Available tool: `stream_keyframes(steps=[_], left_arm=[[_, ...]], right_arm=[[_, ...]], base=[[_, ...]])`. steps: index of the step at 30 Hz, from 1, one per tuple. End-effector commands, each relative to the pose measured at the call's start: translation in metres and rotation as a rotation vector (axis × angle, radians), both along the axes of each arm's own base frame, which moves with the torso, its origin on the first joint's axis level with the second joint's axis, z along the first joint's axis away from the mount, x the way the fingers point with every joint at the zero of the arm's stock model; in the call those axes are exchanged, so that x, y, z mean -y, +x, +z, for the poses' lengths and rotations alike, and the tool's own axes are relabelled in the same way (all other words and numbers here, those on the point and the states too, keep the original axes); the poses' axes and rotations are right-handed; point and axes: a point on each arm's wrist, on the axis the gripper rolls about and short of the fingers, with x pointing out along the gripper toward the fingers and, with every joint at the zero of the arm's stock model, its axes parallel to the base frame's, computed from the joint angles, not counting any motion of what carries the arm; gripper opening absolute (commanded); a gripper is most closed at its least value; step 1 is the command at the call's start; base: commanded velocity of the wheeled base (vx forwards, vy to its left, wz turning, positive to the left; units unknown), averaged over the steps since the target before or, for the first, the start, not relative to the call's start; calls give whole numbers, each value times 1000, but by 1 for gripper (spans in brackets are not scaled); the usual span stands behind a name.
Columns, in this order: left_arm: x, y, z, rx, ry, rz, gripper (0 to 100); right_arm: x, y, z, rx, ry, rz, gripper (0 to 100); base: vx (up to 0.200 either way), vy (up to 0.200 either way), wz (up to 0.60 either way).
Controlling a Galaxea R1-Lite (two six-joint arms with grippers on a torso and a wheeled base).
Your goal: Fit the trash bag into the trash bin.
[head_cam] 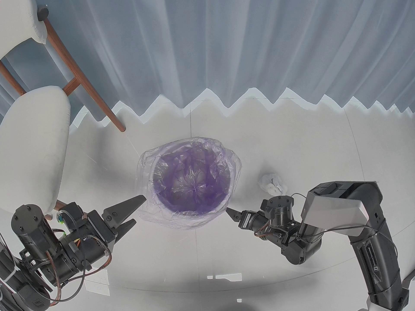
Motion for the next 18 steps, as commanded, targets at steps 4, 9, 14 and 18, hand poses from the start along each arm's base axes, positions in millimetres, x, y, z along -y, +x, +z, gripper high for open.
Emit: stream_keyframes(steps=[4, 9, 14, 18], left_arm=[[-2, -3, -3, -11, 16, 3, 100], [-3, -3, -2, 7, 32, 4, 100], [-3, -3, -3, 2, 36, 4, 100], [-2, -3, -3, -2, 37, 2, 100]], right_arm=[[-1, 4, -8, -5, -59, -8, 100], [8, -12, 26, 26, -27, -9, 100], [0, -50, 42, -17, 35, 70, 100], [-16, -91, 41, -15, 128, 194, 100]], base=[[0, 0, 0], [0, 0, 0], [0, 0, 0], [0, 0, 0]])
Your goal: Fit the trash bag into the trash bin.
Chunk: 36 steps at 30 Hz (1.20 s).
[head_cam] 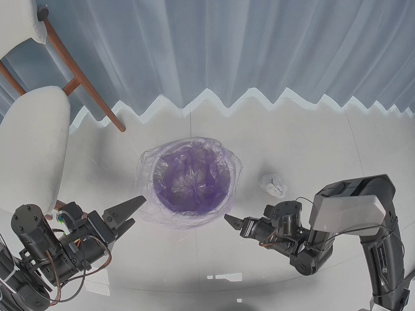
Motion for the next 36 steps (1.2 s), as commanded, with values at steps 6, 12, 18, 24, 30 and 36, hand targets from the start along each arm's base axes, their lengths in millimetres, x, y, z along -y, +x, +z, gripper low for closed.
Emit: stream_keyframes(steps=[6, 12, 18, 24, 30, 36], left_arm=[[-1, -3, -4, -20, 12, -1, 100], [-1, -3, -4, -19, 11, -1, 100], [-1, -2, -4, -22, 12, -1, 100], [-1, -2, -4, -20, 12, -1, 100], [-1, -2, -4, -20, 12, -1, 100], [-1, -2, -4, -22, 12, -1, 100]], right_arm=[[-52, -64, -2, -5, 133, 227, 100], [-81, -66, -15, -15, 161, 272, 100], [-101, -51, -15, 13, 187, 275, 100], [-118, -30, -6, 31, 221, 251, 100], [-122, -17, -10, 44, 221, 213, 100], [-121, -12, -7, 61, 229, 190, 100]], base=[[0, 0, 0], [0, 0, 0], [0, 0, 0], [0, 0, 0], [0, 0, 0], [0, 0, 0]])
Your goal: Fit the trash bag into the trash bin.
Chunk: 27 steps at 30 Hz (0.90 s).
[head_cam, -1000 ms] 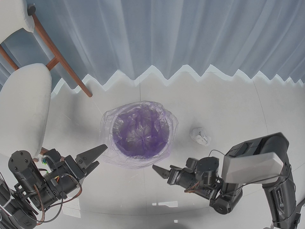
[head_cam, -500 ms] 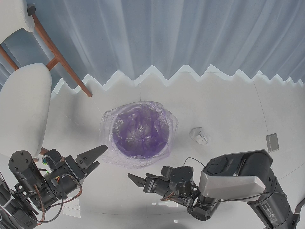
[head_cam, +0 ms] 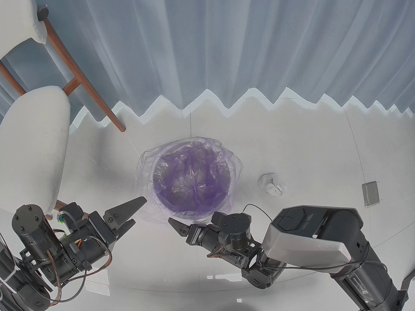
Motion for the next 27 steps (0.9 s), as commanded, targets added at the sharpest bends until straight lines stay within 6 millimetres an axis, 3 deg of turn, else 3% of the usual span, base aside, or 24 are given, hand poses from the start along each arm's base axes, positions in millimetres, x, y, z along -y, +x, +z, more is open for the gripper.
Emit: stream_keyframes(steps=[1, 2, 16, 27], left_arm=[[-2, -3, -3, -17, 9, 0, 100], [-2, -3, -3, -17, 9, 0, 100], [-2, -3, -3, -15, 8, 2, 100], [-2, -3, -3, -14, 9, 5, 100]], right_arm=[[0, 2, -2, 3, -1, -17, 100], [1, 1, -3, 0, -5, -20, 0], [-1, -12, -9, -28, -37, 3, 0], [-2, -5, -1, -132, -103, -21, 0]], base=[[0, 0, 0], [0, 0, 0], [0, 0, 0], [0, 0, 0]])
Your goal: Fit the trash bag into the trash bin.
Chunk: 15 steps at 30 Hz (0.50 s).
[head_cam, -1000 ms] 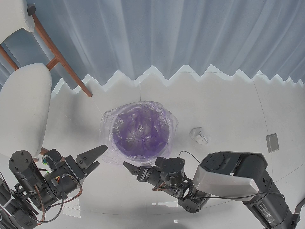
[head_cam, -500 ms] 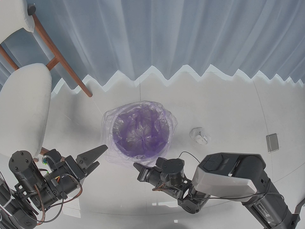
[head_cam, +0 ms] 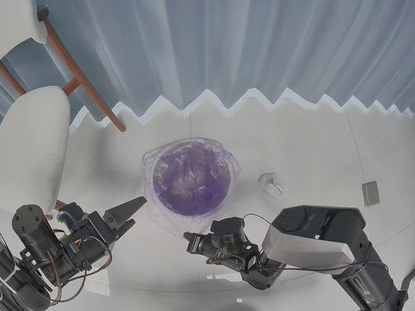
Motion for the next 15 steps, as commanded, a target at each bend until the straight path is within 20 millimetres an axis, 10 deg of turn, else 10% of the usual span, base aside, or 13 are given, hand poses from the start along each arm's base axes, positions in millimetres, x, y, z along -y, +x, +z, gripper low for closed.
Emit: stream_keyframes(steps=[1, 7, 8, 15], left_arm=[[-2, -3, -3, -15, 10, 10, 100], [-2, -2, -4, -10, 23, 27, 100], [-2, -2, -4, -9, 24, 24, 100], [-2, -2, -3, -3, 22, 24, 100]], right_arm=[[-2, 6, 12, 19, 30, -13, 0], [-1, 6, 12, 16, 27, -16, 0], [0, 5, 12, 16, 27, -16, 100], [28, -19, 69, 41, 66, -39, 100]], base=[[0, 0, 0], [0, 0, 0], [0, 0, 0], [0, 0, 0]])
